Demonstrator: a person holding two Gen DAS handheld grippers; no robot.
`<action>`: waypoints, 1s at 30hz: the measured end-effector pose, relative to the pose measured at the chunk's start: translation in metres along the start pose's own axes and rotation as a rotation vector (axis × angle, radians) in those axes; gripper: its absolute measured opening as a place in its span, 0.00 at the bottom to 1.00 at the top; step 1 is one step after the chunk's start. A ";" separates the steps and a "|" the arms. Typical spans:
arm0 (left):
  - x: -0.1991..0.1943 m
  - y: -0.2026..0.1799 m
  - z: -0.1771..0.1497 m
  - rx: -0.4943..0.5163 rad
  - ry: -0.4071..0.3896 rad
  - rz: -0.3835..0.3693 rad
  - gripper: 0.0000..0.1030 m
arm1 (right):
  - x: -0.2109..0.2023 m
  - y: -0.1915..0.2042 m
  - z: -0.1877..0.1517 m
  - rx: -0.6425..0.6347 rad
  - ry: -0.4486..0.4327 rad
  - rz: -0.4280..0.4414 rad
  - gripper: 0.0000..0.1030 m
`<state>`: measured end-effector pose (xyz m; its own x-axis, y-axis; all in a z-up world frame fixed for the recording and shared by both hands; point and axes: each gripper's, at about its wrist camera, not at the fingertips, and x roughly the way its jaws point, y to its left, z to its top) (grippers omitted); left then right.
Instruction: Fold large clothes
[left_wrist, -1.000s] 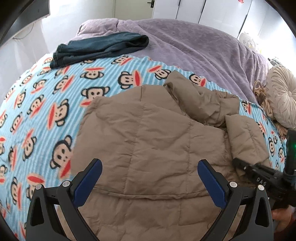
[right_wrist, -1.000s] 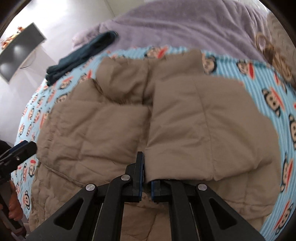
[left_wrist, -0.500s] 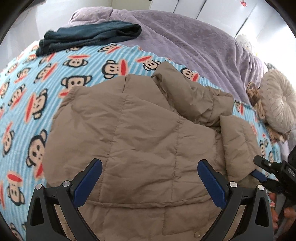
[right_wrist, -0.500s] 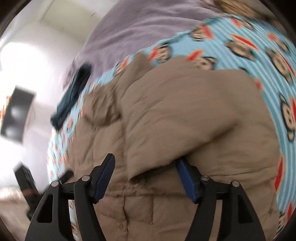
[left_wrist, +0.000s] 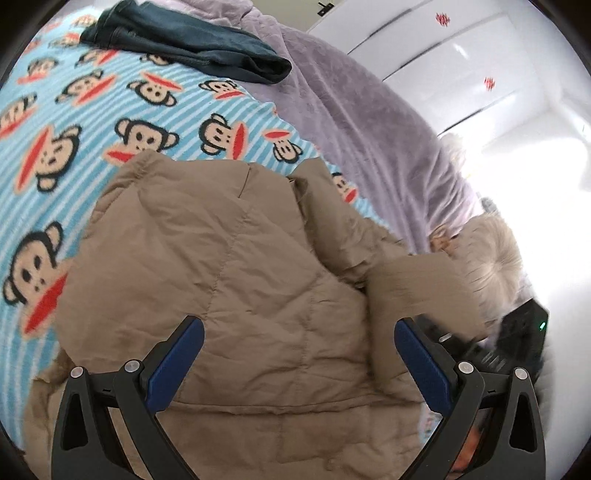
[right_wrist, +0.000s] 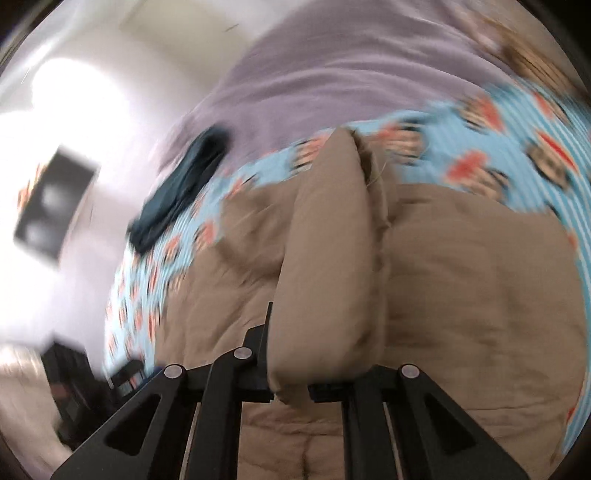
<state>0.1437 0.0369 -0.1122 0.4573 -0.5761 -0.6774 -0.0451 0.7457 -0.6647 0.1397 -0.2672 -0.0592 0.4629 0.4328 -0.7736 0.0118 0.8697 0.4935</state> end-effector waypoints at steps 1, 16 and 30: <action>0.001 0.002 0.001 -0.016 0.009 -0.022 1.00 | 0.009 0.018 -0.005 -0.065 0.027 -0.011 0.13; 0.043 -0.009 -0.015 -0.020 0.164 -0.108 1.00 | -0.011 -0.042 -0.074 -0.018 0.239 -0.082 0.70; 0.073 -0.036 -0.023 0.100 0.207 0.050 0.15 | -0.076 -0.205 -0.068 0.639 -0.004 -0.032 0.14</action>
<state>0.1584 -0.0400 -0.1452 0.2643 -0.5866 -0.7655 0.0299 0.7984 -0.6014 0.0420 -0.4625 -0.1288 0.4570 0.4068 -0.7910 0.5512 0.5684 0.6108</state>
